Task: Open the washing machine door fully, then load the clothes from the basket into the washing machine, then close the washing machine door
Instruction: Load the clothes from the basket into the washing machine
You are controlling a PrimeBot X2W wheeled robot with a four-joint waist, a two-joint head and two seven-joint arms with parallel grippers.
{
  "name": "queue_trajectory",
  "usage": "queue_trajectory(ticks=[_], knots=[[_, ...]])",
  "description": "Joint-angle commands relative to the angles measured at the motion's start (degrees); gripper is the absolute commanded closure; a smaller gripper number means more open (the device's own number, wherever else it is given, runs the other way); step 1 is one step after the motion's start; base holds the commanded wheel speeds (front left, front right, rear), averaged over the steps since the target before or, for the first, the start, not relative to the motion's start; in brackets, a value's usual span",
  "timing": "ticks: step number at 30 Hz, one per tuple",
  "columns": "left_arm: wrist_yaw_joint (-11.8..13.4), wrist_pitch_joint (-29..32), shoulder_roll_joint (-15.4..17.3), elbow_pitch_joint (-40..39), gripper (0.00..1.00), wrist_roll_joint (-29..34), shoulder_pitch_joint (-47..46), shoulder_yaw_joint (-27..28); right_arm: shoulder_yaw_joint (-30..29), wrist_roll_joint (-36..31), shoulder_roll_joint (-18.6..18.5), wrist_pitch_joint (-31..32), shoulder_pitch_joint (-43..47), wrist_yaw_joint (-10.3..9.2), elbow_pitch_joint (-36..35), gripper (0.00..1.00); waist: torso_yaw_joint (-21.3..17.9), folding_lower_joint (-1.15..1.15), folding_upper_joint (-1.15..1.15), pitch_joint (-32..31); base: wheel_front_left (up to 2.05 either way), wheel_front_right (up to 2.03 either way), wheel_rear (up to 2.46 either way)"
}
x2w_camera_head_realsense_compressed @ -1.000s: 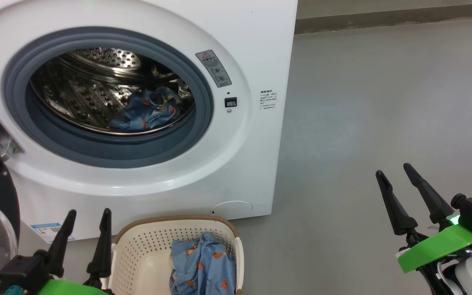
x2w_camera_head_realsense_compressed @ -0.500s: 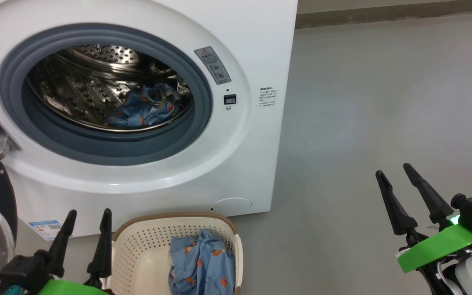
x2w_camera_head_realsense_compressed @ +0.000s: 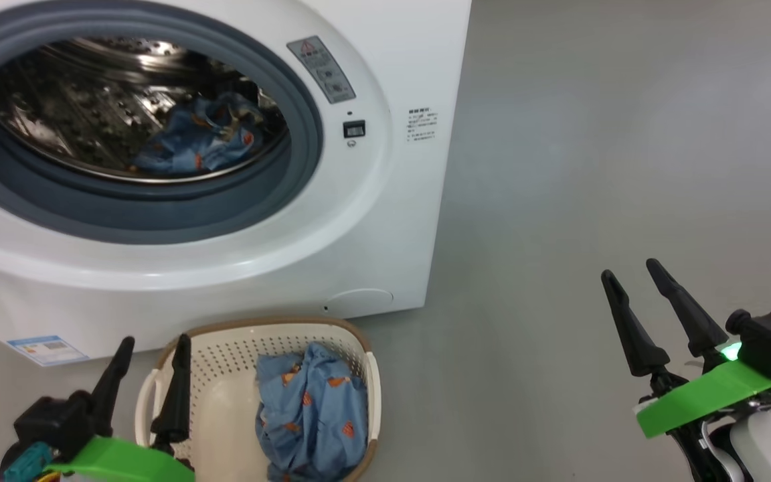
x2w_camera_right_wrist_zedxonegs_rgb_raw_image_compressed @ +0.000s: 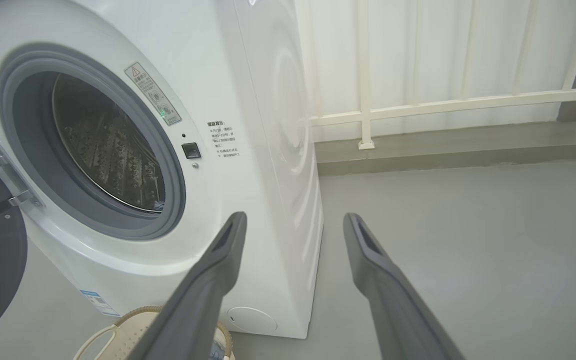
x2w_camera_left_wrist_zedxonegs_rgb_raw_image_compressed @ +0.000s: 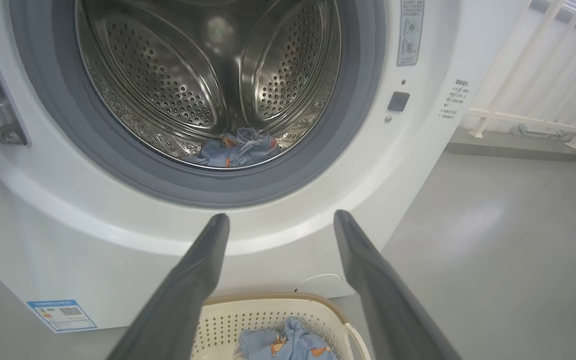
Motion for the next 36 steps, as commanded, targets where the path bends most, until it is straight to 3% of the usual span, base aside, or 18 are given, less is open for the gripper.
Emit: queue_trajectory(ticks=[1, 17, 36], knots=[[-0.25, 0.27, 1.46, -0.32, 0.00, 0.09, -3.57, 1.86, 0.82, 0.11, -0.75, -0.46, -2.28, 0.26, -1.29, 0.00, -1.79, 0.00, 0.00, 3.79, 0.00, 0.00, 0.00], [-3.32, 2.48, 2.45, 5.69, 0.00, 1.76, -13.88, -0.47, 0.06, 0.97, 2.98, -0.46, -7.77, 0.26, 1.40, 0.00, -4.22, 0.00, 0.00, 19.05, 0.00, 0.00, 0.00], [-8.51, 6.73, 1.42, 20.69, 0.00, 4.28, -29.32, -5.46, 0.00, 1.32, 6.42, -0.46, -13.84, 0.26, 4.21, 0.00, -4.64, 0.00, 0.00, 36.11, 0.00, 0.00, 0.00]])
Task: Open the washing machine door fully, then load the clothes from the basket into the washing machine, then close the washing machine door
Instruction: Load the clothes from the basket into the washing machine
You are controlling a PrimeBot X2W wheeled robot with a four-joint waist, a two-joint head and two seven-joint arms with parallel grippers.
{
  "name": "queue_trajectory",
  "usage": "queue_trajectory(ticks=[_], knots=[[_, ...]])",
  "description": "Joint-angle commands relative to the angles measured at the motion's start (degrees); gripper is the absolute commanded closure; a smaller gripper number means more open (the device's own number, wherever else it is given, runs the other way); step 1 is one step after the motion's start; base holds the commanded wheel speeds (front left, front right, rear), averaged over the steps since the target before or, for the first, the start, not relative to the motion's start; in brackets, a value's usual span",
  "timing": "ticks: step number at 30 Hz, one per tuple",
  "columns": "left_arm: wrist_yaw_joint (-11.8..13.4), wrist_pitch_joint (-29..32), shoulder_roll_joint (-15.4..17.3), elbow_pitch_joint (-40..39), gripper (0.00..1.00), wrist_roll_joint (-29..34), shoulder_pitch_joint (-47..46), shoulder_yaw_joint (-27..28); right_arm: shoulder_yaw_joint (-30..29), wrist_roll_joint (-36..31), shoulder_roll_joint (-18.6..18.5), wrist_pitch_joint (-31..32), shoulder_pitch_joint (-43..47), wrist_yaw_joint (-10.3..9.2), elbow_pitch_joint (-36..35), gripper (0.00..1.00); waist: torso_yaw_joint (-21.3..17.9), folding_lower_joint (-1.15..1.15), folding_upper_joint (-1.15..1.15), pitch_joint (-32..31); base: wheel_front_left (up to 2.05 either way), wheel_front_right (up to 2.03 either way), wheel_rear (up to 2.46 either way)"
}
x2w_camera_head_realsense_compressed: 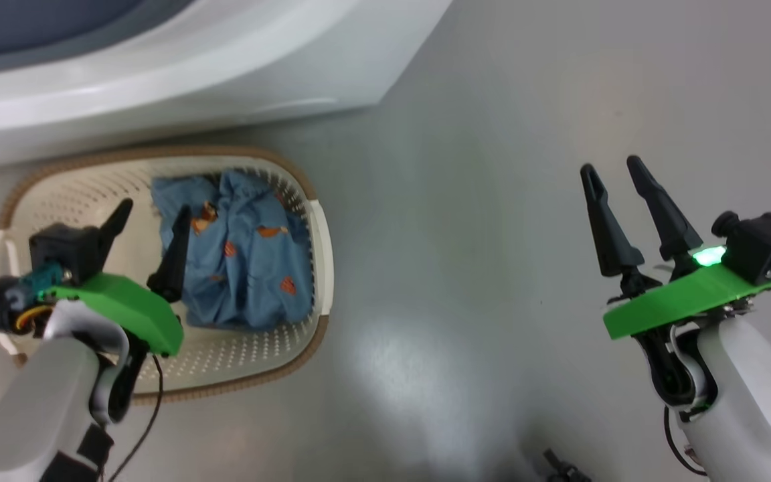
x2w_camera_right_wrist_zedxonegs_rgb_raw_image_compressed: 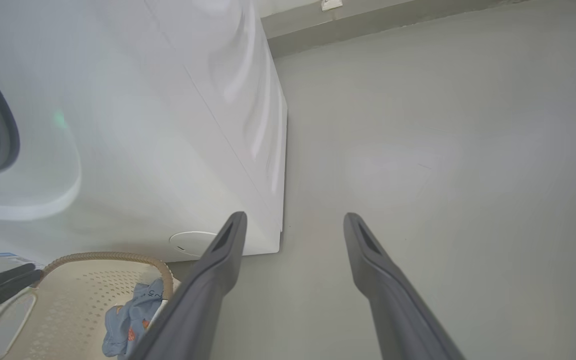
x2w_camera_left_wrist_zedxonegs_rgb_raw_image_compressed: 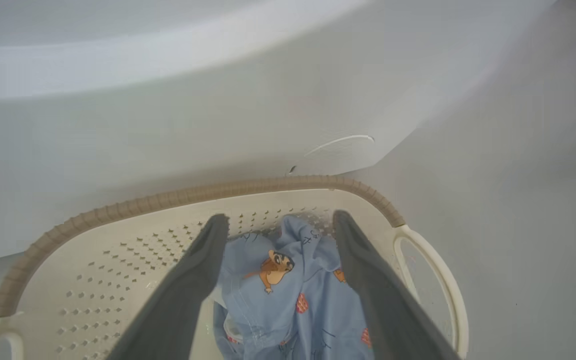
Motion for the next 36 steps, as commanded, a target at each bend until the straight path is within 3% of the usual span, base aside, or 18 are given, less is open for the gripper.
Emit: queue_trajectory(ticks=[1, 14, 36], knots=[[-0.63, 0.41, 1.36, 1.17, 0.00, 0.56, -1.77, 1.14, 0.50, 0.13, 0.24, -0.46, 0.28, 0.26, -0.96, 0.00, -0.39, -0.01, 0.00, 4.89, 0.00, 0.00, 0.00], [-3.78, 3.81, -0.95, 15.26, 0.00, 1.39, -10.75, -3.55, 0.92, 0.36, 2.86, -0.46, -2.36, 0.26, -0.86, 0.00, -2.40, -0.01, 0.00, 11.39, 0.00, 0.00, 0.00], [-4.88, 11.15, -2.49, 29.64, 0.00, -1.67, -23.41, -10.74, 2.60, 0.36, 5.80, -0.46, -4.39, 0.26, -1.42, 0.00, -6.24, -0.01, 0.00, 17.26, 0.00, 0.00, 0.00]])
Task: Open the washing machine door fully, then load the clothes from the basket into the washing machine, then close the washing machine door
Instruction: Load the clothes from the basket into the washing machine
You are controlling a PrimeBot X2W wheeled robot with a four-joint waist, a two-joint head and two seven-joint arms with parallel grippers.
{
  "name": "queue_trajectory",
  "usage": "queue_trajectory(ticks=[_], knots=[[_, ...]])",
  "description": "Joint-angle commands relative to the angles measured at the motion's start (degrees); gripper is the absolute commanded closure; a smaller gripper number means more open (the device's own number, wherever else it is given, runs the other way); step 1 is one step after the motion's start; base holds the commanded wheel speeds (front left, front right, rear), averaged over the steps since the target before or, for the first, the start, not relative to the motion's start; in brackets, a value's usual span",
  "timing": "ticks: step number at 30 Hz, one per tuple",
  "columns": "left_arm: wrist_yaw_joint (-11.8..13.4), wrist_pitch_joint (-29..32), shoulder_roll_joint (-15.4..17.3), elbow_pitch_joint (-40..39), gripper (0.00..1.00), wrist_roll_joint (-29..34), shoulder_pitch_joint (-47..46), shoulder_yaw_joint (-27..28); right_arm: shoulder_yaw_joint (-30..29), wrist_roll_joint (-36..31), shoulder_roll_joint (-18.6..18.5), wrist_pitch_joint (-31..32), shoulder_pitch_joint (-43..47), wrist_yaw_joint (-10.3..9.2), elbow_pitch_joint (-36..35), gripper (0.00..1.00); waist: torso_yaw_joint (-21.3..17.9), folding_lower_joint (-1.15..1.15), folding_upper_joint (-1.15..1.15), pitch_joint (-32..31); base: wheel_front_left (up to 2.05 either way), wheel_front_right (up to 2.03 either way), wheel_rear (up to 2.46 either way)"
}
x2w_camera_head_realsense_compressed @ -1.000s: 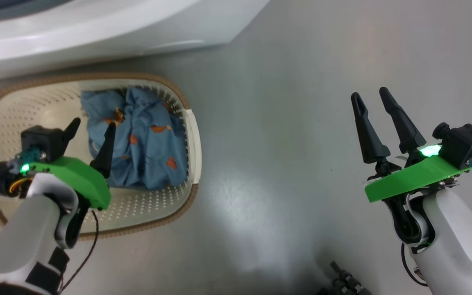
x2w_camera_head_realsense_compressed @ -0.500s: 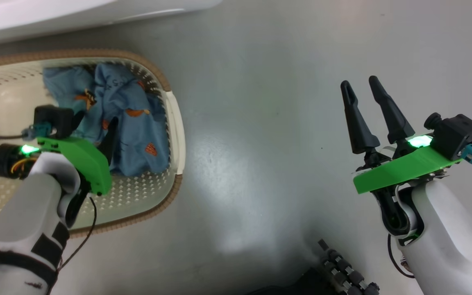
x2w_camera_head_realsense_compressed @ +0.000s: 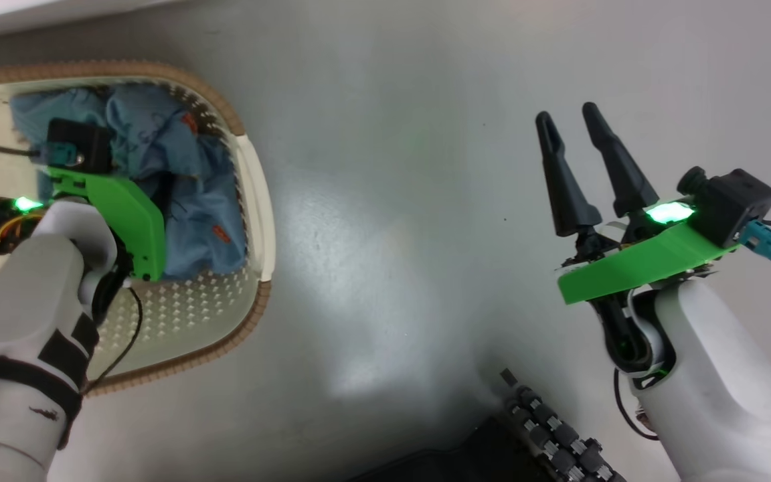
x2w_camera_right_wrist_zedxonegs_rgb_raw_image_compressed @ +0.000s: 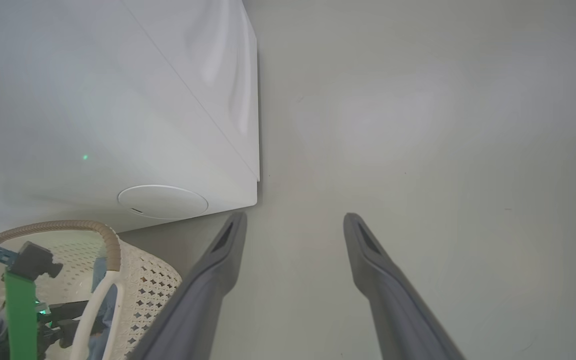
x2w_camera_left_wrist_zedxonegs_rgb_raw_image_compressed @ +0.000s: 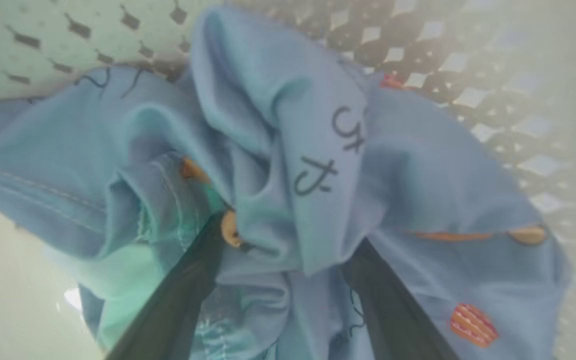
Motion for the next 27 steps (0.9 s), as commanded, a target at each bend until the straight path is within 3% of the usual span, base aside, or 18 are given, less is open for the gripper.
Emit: queue_trajectory(ticks=[1, 9, 11, 12, 27], knots=[[0.06, 0.45, 1.20, 0.64, 0.00, -0.68, 0.02, 0.36, 1.44, 0.01, 0.11, -0.46, 1.88, 0.25, -0.67, 0.00, -0.70, 0.00, 0.00, 0.67, 0.00, 0.00, 0.00], [0.05, -0.09, -0.27, 6.99, 0.00, -0.24, -3.90, -0.75, 2.51, 0.19, 1.13, -0.46, 0.99, 0.25, -0.14, 0.00, -1.82, 0.00, 0.00, 1.38, 0.00, 0.00, 0.00], [0.05, -0.73, -1.00, 7.81, 0.74, -0.25, -4.36, -1.06, 2.52, 0.28, 1.20, -0.46, 0.98, 0.25, 0.03, 0.00, -1.82, 0.00, 0.00, 1.25, 0.00, 0.00, 0.00], [0.05, -0.97, -1.28, 8.12, 1.00, -0.34, -4.50, -1.21, 2.51, 0.31, 1.22, -0.46, 0.96, 0.25, 0.09, 0.00, -1.80, 0.00, 0.00, 1.17, 0.00, 0.00, 0.00], [0.05, -4.52, -1.83, 6.03, 1.00, -4.90, -2.13, -4.37, 2.12, 0.27, 0.59, -0.46, 1.31, 0.25, 0.41, 0.00, -0.05, 0.00, 0.00, -2.62, 0.00, 0.00, 0.00]])
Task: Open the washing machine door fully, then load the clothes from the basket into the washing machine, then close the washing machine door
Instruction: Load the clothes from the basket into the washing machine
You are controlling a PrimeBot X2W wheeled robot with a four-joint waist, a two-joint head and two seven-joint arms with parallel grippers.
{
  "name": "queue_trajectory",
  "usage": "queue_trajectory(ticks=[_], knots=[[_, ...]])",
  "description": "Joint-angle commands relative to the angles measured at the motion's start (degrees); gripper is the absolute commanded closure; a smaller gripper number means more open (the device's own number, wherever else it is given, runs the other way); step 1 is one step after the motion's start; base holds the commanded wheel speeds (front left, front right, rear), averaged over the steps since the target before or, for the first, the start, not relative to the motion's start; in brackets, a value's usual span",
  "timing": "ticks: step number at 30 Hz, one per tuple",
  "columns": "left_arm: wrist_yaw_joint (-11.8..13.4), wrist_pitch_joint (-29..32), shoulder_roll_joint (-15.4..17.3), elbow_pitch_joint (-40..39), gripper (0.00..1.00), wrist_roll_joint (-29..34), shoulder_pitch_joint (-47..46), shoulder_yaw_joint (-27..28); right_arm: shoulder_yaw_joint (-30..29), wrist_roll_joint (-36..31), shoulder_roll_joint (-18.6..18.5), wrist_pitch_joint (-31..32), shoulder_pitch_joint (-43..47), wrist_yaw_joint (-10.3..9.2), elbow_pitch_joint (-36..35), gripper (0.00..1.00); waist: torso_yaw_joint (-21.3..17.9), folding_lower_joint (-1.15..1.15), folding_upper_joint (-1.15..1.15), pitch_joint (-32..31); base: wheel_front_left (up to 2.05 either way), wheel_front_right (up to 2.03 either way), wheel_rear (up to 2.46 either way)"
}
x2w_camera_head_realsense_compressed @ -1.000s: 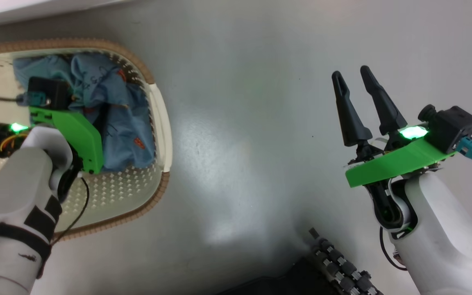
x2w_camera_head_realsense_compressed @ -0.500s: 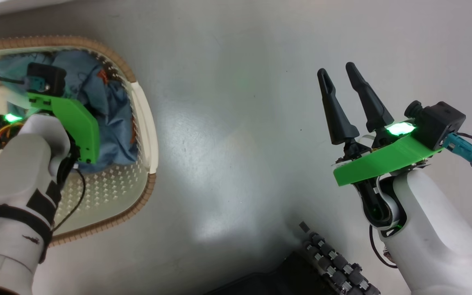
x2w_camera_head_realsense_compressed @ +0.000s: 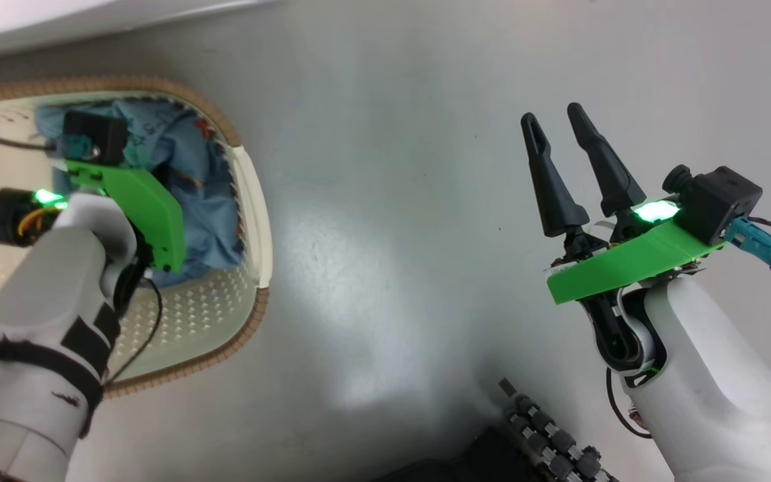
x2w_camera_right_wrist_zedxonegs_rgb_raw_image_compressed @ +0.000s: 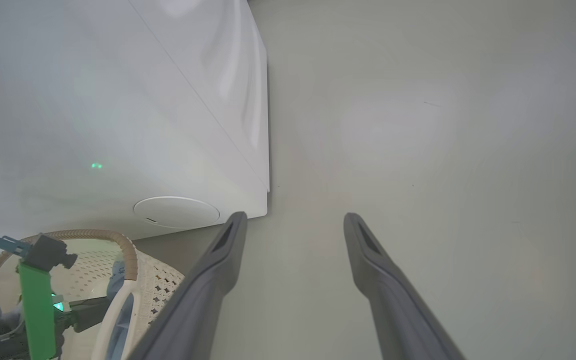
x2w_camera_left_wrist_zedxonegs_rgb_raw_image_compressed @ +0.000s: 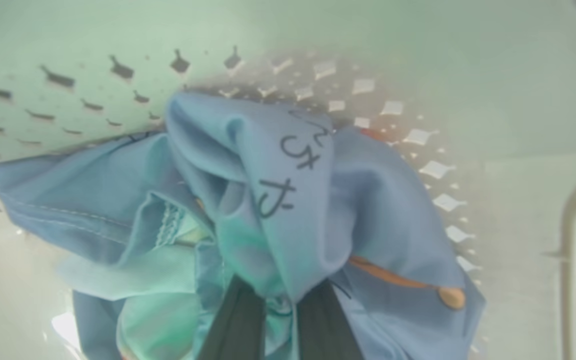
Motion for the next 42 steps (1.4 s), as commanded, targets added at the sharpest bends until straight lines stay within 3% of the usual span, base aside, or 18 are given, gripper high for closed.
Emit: queue_trajectory(ticks=[1, 16, 27, 33, 42], knots=[[0.05, -0.69, 1.43, -1.04, 1.00, -0.43, 2.18, 0.45, 0.85, 0.28, -0.43, -0.46, 2.35, 0.25, -0.59, 0.00, 0.63, 0.00, 0.00, -1.12, 0.00, 0.00, 0.00], [0.05, -11.48, 3.65, -11.31, 1.00, -11.86, 14.09, -2.88, 0.84, 0.67, -3.85, -0.46, 5.82, 0.25, 1.70, 0.00, 4.15, 0.00, 0.00, -15.07, 0.00, 0.00, 0.00], [0.05, -15.83, 4.74, -17.26, 1.00, -15.81, 20.72, -3.42, 1.11, 1.70, -6.91, -0.46, 9.91, 0.25, 3.75, 0.00, 7.55, 0.00, 0.00, -26.13, 0.00, 0.00, 0.00], [0.05, -16.30, 5.06, -22.80, 1.00, -16.41, 24.45, 0.12, 1.26, 2.36, -8.41, -0.46, 12.39, 0.25, 4.74, 0.00, 9.36, 0.00, 0.00, -31.99, 0.00, 0.00, 0.00], [1.54, -16.33, 5.59, -33.46, 1.00, -11.67, 32.31, 8.63, 1.68, 3.23, -9.84, -0.46, 15.87, 0.25, 5.66, 0.00, 11.64, 0.00, 0.00, -39.45, 0.00, 0.00, 0.00]])
